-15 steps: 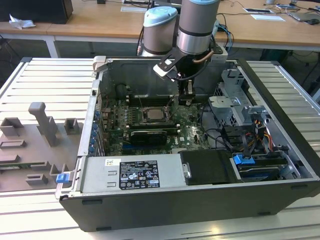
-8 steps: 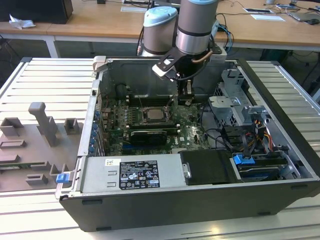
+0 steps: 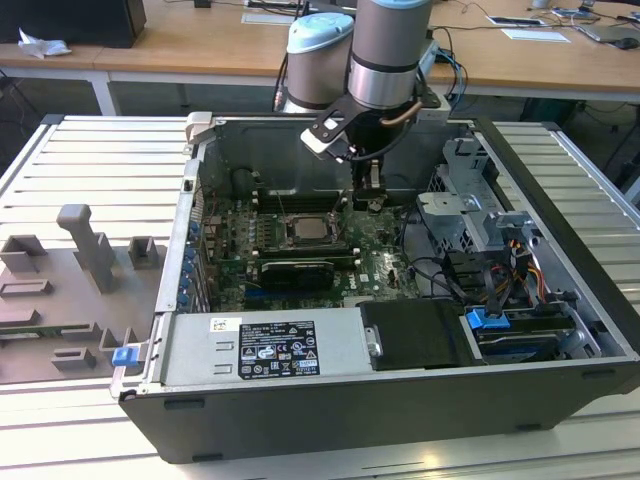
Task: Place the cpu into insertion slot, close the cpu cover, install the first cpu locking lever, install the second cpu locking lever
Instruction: 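Close the cpu cover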
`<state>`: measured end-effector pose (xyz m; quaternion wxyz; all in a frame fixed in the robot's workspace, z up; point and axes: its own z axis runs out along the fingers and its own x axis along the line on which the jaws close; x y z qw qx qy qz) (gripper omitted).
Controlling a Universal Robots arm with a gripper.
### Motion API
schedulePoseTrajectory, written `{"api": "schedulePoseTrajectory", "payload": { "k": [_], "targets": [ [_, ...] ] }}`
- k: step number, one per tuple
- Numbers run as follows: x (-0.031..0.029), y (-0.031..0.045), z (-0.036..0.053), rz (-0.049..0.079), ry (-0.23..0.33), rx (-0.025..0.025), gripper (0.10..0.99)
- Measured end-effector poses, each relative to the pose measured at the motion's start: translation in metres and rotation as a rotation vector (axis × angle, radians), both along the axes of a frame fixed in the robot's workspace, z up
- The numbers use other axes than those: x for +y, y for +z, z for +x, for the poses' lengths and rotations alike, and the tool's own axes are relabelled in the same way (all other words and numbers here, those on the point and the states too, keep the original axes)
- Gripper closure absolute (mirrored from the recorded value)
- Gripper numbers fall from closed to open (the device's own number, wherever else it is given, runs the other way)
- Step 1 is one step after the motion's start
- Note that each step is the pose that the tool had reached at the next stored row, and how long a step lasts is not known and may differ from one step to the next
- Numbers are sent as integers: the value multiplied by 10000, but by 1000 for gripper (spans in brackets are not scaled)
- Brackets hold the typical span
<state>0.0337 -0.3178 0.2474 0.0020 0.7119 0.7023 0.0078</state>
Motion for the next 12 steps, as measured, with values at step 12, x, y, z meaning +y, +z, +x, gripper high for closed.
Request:
{"api": "schedulePoseTrajectory", "payload": {
  "k": [12],
  "targets": [
    [0,0,-65,0,1,0,980]
  ]
}}
